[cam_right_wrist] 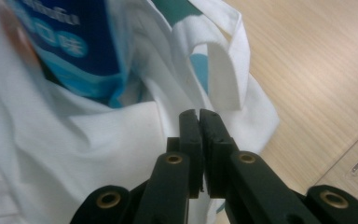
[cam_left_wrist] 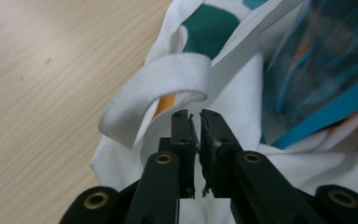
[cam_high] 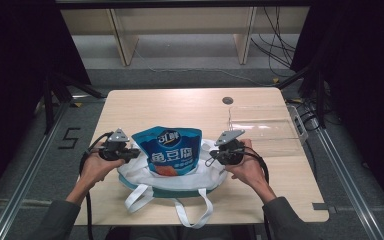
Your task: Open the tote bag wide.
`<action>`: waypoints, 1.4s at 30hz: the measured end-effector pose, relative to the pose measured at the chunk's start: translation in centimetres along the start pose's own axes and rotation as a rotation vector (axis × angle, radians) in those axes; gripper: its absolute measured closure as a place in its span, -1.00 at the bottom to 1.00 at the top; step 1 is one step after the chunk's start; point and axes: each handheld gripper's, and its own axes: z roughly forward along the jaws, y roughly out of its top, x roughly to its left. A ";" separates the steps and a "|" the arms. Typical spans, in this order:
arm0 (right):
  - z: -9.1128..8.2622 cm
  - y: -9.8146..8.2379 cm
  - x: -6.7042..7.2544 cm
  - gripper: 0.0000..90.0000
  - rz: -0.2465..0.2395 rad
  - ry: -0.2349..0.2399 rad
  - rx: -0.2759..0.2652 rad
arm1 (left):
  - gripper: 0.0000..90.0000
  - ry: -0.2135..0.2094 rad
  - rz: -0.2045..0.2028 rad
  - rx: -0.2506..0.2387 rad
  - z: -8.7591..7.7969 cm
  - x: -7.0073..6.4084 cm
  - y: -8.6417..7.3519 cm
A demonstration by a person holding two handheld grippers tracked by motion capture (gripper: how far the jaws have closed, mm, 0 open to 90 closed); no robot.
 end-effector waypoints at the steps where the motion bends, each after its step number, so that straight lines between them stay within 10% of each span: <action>1: 0.2 0.0 -0.2 0.98 0.003 -0.002 0.009 | 0.89 0.002 0.016 -0.003 -0.2 0.0 0.2; 8: 2.9 -0.3 -2.9 1.00 0.071 -0.025 0.054 | 0.98 0.050 -0.010 0.040 2.2 1.4 -0.7; 17: 4.9 -1.3 -3.3 1.00 0.119 -0.012 0.104 | 0.99 0.016 -0.027 0.114 4.5 2.0 -2.2; 22: 5.4 -1.2 -2.8 1.00 0.108 0.000 0.122 | 0.98 0.015 -0.031 0.113 4.0 1.9 -1.9; 30: 2.0 -0.7 -2.3 0.95 0.121 0.060 -0.005 | 0.80 -0.020 -0.123 -0.037 1.1 1.0 -1.4; 42: -0.4 -0.9 -0.1 0.89 0.103 0.101 -0.011 | 0.80 -0.073 -0.070 -0.069 -3.2 -2.5 -2.1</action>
